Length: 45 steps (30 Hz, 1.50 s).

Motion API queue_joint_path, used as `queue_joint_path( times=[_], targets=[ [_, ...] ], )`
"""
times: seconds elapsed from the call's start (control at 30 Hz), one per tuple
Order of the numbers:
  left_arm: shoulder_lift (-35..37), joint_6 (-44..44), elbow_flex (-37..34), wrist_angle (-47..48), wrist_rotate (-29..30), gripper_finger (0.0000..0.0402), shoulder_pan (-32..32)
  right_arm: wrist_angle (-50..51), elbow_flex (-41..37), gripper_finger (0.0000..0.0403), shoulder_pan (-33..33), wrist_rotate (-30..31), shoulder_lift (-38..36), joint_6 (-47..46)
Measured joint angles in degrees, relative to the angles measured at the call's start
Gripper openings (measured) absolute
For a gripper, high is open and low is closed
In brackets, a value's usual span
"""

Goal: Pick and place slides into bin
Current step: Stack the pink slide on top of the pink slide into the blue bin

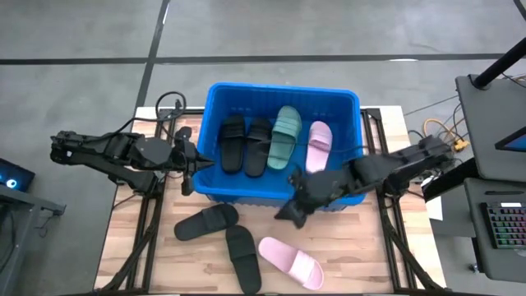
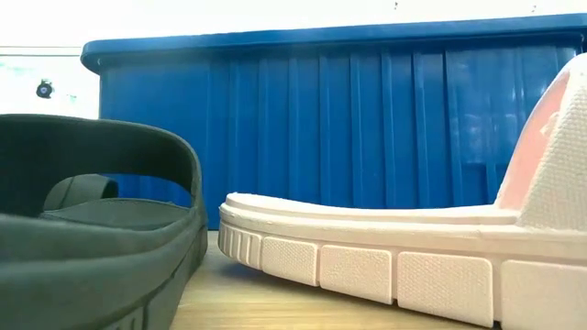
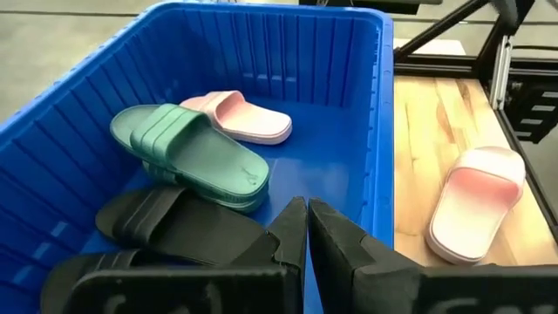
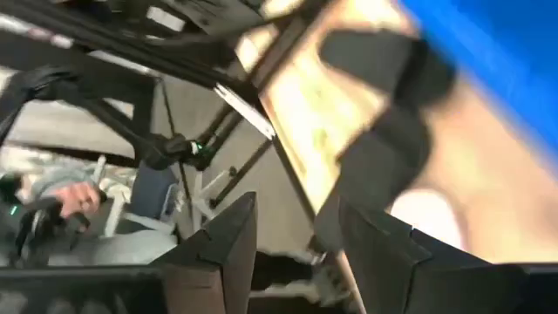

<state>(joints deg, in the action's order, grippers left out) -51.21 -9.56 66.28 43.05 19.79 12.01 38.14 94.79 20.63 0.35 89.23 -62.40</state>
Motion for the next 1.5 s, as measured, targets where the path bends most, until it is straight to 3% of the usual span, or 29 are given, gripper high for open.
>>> queue_joint_path(
  times=[0.33,0.57,0.7,1.17,1.5],
  targets=[
    [-0.1,0.0,0.0,0.0,-0.2,0.0,0.0,13.6,0.7,0.0135,6.9,-0.7,8.9,-28.4],
    [-0.2,0.0,0.0,-0.1,-0.5,0.0,0.0,24.1,0.7,0.0134,9.3,-0.7,13.1,-42.8],
    [-0.2,0.0,0.0,-0.1,-0.5,0.0,0.0,24.0,0.7,0.0134,9.7,-0.7,15.9,-48.1],
    [-0.2,1.4,0.0,-0.1,-0.5,0.0,0.0,23.7,9.0,0.0134,9.9,-4.9,29.6,-49.6],
    [-0.2,1.5,0.0,-0.1,-0.5,0.0,0.0,46.0,25.5,0.0134,9.9,-5.1,40.0,-43.9]
  ],
)
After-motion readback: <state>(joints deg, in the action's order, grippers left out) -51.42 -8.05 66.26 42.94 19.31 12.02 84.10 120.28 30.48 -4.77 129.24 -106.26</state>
